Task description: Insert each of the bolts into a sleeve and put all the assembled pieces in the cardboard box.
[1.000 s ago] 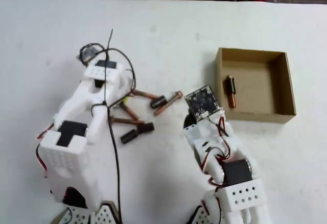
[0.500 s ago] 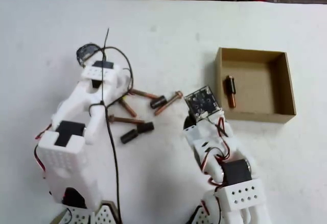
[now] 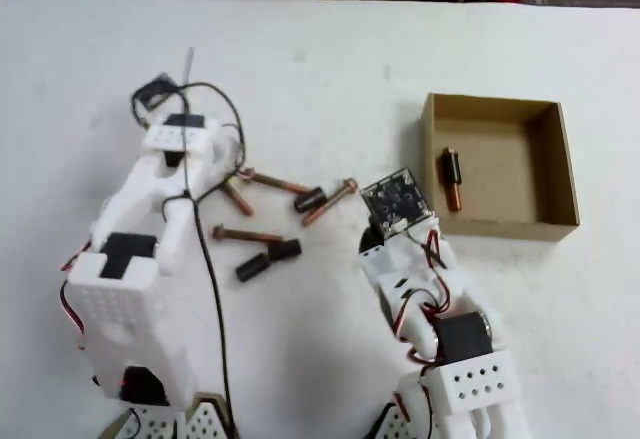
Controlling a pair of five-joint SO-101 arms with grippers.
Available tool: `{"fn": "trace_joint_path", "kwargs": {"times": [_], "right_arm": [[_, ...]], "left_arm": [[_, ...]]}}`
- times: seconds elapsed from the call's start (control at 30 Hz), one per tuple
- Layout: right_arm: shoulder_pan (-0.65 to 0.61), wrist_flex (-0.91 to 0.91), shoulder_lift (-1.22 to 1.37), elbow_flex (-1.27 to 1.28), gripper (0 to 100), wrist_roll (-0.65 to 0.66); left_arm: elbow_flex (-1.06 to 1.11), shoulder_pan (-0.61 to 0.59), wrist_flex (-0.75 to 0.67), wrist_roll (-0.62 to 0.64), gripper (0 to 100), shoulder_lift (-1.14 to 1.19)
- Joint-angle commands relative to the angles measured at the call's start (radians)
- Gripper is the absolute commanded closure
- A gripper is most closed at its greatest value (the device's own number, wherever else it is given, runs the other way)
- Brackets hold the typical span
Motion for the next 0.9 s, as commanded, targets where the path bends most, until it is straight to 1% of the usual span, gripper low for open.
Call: {"fn": "trace_joint_path", "kwargs": {"times": [0.0, 0.07, 0.27, 0.47, 0.67, 0.77, 0.87], "right_arm": [[0.008, -0.022, -0.018, -0.012, 98.1, 0.0], [0.008, -0.022, -0.018, -0.012, 98.1, 0.0], [0.008, -0.021, -0.018, -0.012, 98.1, 0.0], [0.008, -0.021, -0.018, -0.012, 98.1, 0.0], [0.008, -0.021, -0.018, -0.012, 98.1, 0.0], [0.008, -0.021, -0.018, -0.012, 98.1, 0.0], [0.008, -0.021, -0.018, -0.012, 98.1, 0.0]], "left_arm": [[-0.072, -0.11, -0.043, -0.017, 95, -0.001], [-0.081, -0.125, -0.044, -0.044, 95, 0.001], [-0.081, -0.137, -0.044, -0.288, 95, -0.002], [-0.075, -0.134, -0.041, -0.468, 95, -0.001], [-0.071, -0.133, -0.034, -0.772, 95, 0.001], [-0.08, -0.133, 0.012, -0.933, 95, 0.001], [-0.08, -0.131, 0.04, -1.057, 95, 0.001]]}}
